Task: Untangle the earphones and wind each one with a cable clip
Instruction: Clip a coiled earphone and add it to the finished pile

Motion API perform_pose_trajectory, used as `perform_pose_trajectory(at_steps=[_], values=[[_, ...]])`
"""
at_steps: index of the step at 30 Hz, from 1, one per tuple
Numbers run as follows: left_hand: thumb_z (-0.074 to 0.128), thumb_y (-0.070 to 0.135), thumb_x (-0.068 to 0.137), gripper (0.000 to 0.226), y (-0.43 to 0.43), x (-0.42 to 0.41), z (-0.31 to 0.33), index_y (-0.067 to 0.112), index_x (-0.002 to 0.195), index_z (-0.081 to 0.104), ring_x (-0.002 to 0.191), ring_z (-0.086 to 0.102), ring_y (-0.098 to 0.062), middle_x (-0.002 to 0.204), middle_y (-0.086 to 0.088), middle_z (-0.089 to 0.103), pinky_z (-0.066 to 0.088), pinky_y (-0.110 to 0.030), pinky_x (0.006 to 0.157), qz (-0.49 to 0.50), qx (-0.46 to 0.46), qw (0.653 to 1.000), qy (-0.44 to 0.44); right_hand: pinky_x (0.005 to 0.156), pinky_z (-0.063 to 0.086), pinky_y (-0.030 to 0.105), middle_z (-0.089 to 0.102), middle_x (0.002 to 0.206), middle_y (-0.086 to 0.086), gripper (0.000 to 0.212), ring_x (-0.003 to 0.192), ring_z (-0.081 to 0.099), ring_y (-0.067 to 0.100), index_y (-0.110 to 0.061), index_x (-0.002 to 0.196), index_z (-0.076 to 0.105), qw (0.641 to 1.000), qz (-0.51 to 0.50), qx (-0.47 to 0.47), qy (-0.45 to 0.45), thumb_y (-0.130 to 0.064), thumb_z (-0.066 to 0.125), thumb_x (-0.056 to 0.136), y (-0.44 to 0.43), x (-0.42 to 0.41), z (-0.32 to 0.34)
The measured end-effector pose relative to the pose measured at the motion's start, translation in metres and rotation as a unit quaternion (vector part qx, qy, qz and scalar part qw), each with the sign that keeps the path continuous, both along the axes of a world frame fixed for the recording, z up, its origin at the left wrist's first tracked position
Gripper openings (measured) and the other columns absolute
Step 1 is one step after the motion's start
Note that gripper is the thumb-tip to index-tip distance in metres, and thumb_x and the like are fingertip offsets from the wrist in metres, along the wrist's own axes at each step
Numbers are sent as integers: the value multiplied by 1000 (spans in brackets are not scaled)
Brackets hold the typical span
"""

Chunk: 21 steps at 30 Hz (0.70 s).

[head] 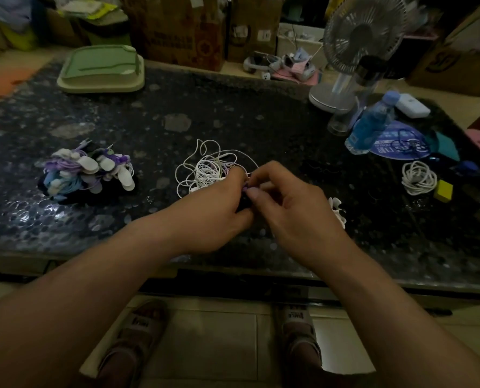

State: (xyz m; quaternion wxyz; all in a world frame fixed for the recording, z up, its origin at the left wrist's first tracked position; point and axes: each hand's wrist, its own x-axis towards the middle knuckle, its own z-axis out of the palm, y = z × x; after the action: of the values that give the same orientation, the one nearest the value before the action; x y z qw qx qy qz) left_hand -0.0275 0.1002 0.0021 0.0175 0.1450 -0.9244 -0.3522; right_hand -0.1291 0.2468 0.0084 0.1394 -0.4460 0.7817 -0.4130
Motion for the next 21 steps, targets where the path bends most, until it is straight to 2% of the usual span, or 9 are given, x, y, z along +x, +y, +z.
perform_pose_trajectory(at_steps=[4,6,9,10,12,14,15,17,21], values=[[63,34,97,25,0,1,0,26,109,42,77,60,-10,92,6,61,47,-36,65,-20,-22,1000,-5,79,54,31,61,98,-10,5,91,60,5,-27,97,65,998,-19,-9,64,-24,64,101,-6,-6,-2],[64,34,96,25,-1,3,0,25,107,44,79,58,-9,94,7,60,46,-34,66,-30,-30,999,-5,73,55,32,67,90,-7,8,85,64,5,-24,95,62,999,-29,-9,22,-24,60,103,-6,-8,0],[65,36,98,22,-6,6,-1,27,101,44,72,55,-8,91,5,60,46,-30,61,-28,6,1000,-5,59,47,18,64,80,-5,11,71,59,0,-21,95,60,998,-53,-2,-25,-24,56,105,-5,-7,4],[65,36,99,22,-7,6,-1,28,99,45,68,55,-7,90,3,61,47,-29,58,-26,29,999,-1,61,49,20,65,81,-3,12,72,61,2,-21,96,61,997,-63,1,-42,-25,55,105,-5,-8,5],[66,32,100,22,-8,6,0,28,97,46,61,55,-4,86,1,61,49,-28,54,-9,72,997,16,75,62,36,72,90,3,13,82,71,12,-20,98,62,990,-80,-5,-115,-27,54,106,-6,-7,8],[66,24,101,20,-8,6,4,24,95,47,59,59,-3,83,-1,61,49,-24,52,9,122,992,36,76,65,45,76,96,9,14,86,76,23,-12,102,61,968,-90,-35,-231,-22,53,107,-7,-6,11],[65,19,102,18,-8,7,6,21,96,48,61,65,-7,83,-6,64,53,-25,54,8,159,987,36,73,65,42,76,97,12,15,85,77,26,-8,102,60,954,-94,-49,-282,-19,52,108,-8,-6,13],[64,15,102,16,-8,8,7,20,100,49,70,73,-24,85,-14,70,61,-39,61,-18,202,979,19,66,62,35,76,97,15,15,83,78,30,-5,102,59,931,-92,-61,-347,-16,51,108,-8,-6,16],[65,8,99,17,-13,11,7,17,107,54,74,72,-29,85,-11,73,61,-43,67,-47,218,975,1,65,61,31,79,94,11,16,84,78,26,-10,100,61,936,-90,-30,-338,-19,51,108,-4,-10,15]])
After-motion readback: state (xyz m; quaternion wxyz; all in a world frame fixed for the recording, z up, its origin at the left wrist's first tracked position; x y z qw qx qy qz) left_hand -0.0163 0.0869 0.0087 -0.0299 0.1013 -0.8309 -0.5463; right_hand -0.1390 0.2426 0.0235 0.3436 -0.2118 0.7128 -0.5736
